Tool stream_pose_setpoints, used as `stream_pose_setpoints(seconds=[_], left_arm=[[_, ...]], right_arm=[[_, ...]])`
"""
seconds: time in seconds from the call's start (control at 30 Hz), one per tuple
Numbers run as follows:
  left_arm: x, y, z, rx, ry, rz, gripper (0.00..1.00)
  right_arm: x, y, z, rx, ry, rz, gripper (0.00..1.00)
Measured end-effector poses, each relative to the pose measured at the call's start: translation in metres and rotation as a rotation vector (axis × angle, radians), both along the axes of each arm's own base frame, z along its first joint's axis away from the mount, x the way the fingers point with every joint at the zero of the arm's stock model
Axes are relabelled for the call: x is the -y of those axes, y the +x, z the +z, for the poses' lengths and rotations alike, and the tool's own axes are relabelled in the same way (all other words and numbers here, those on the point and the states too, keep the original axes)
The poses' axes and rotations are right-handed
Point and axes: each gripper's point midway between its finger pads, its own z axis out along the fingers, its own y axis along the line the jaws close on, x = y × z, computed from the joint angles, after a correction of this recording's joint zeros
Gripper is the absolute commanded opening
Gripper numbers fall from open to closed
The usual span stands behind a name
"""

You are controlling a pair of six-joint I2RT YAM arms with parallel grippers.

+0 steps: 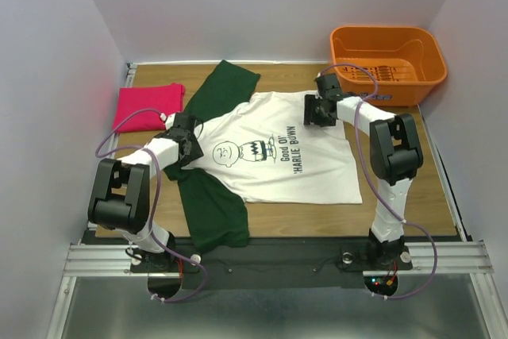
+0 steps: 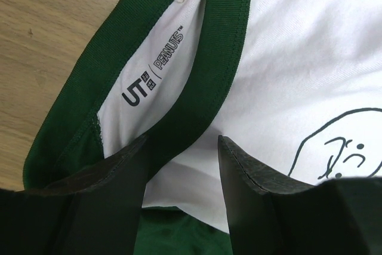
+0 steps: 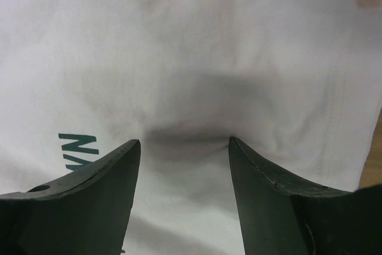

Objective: Fold and stack the t-shirts
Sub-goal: Flatten the tshirt out

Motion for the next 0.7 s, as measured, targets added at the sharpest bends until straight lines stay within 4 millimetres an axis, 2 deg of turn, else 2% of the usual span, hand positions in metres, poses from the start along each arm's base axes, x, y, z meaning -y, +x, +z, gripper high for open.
stream_pose_setpoints(seconds=[0.3, 0.37, 0.53, 0.7], left_arm=[[0.001, -0.005, 0.000, -0.017, -0.010, -0.002, 0.60], [0.002, -0.005, 0.000, -0.017, -0.012, -0.002, 0.60], [0.002, -0.007, 0.000, -0.021, -0.018, 0.002, 0.60], [0.003, -0.008, 0.000, -0.026, -0.024, 0.005, 0.60]], right_arm=[[-0.006, 0.030, 0.027, 0.096, -0.016, 0.024, 0.67], [-0.006, 0.037, 0.025, 0.108, -0.019, 0.021, 0.66], [-0.005, 0.047, 0.000, 0.080, -0.048, 0.016, 0.66], [-0.005, 0.067, -0.001, 0.116, -0.075, 0.008, 0.65]])
